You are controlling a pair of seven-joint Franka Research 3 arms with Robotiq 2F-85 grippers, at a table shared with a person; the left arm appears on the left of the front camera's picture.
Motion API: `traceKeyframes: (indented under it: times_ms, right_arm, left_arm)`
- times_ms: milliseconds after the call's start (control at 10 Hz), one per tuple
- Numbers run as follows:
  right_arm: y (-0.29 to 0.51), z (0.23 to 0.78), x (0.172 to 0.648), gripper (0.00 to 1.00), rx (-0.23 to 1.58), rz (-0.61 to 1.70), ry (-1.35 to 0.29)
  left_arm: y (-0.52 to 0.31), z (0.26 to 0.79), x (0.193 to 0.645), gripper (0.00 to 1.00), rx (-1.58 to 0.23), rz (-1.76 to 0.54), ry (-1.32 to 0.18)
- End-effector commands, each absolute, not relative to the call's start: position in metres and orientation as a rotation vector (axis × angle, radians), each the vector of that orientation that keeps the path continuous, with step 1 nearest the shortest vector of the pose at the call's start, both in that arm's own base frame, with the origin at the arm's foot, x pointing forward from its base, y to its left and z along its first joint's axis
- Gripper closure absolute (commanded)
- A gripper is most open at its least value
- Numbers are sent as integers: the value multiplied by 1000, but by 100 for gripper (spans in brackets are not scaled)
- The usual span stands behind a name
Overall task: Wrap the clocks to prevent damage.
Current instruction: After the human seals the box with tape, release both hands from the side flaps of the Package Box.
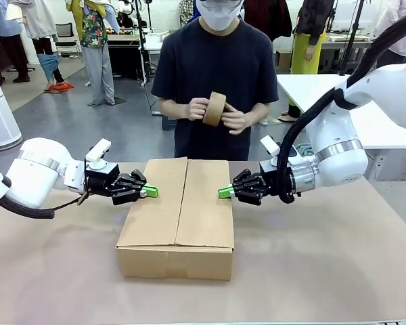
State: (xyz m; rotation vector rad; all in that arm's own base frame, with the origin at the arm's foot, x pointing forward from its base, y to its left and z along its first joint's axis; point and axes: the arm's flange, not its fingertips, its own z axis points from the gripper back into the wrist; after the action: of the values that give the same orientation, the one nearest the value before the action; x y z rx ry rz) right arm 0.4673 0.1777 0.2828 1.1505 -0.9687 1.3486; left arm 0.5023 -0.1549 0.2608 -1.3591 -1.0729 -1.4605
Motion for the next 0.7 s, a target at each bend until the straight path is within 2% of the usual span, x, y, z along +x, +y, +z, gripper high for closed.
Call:
traceKeyframes:
  times_ms: [0,600]
  right_arm:
    - [178,278,466,99,1137,1341,-979]
    - [178,278,466,99,1137,1341,-979]
  left_arm:
    - [-157,258,501,100,-1355,-1463,-1066]
    - [-157,258,501,100,-1355,-1463,-1066]
